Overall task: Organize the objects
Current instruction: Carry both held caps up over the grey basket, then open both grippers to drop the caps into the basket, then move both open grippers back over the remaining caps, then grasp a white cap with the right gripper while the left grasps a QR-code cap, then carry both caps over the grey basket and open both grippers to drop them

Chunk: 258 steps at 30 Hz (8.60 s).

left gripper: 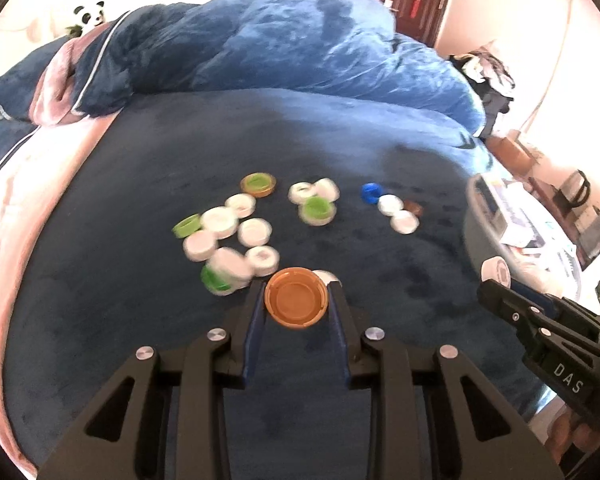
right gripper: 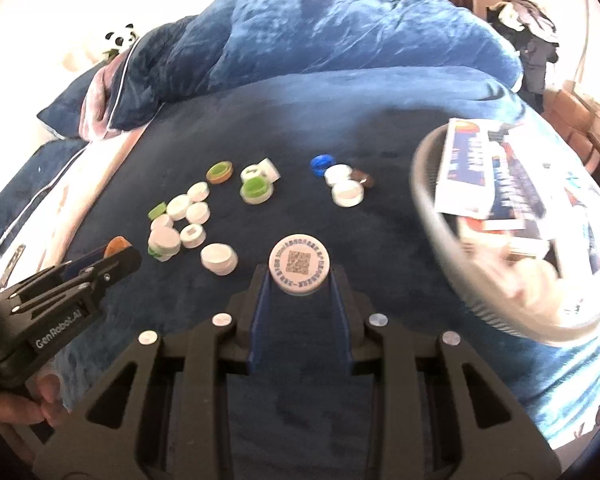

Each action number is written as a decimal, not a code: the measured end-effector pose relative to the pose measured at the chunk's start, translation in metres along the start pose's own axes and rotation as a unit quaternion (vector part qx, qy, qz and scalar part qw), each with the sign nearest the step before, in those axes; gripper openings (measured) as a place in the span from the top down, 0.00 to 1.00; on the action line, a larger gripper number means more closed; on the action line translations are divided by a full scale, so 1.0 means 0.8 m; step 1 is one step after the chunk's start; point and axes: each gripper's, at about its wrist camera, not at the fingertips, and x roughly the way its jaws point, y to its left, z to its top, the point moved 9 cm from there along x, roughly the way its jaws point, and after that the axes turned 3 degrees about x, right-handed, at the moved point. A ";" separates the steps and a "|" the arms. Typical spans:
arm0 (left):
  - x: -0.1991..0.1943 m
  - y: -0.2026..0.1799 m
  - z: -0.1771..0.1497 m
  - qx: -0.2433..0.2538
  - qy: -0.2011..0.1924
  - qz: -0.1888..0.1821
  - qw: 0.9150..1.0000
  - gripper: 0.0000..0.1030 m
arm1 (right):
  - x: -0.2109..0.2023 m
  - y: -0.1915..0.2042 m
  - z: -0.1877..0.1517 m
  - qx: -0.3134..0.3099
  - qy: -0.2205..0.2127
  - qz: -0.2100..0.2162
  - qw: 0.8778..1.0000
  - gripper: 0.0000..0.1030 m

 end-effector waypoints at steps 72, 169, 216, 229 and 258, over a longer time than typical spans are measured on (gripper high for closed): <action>0.004 -0.182 0.055 0.079 -0.023 -0.076 0.994 0.01 | -0.099 -0.218 0.022 0.156 -0.082 -0.141 0.974 0.00; 0.073 0.143 -0.047 -0.110 0.061 0.063 0.990 0.01 | 0.143 0.102 -0.045 -0.113 0.111 0.058 0.986 0.70; 0.085 -0.036 -0.010 0.020 0.062 -0.033 0.997 0.71 | 0.040 -0.033 -0.007 -0.003 0.023 0.001 1.000 0.71; 0.042 -0.141 0.024 0.072 0.024 -0.088 0.993 0.71 | -0.055 -0.125 0.025 0.074 -0.056 -0.051 0.994 0.71; 0.042 -0.365 0.016 0.177 0.041 -0.226 0.957 0.51 | -0.106 -0.269 0.003 0.252 -0.069 -0.046 0.964 0.49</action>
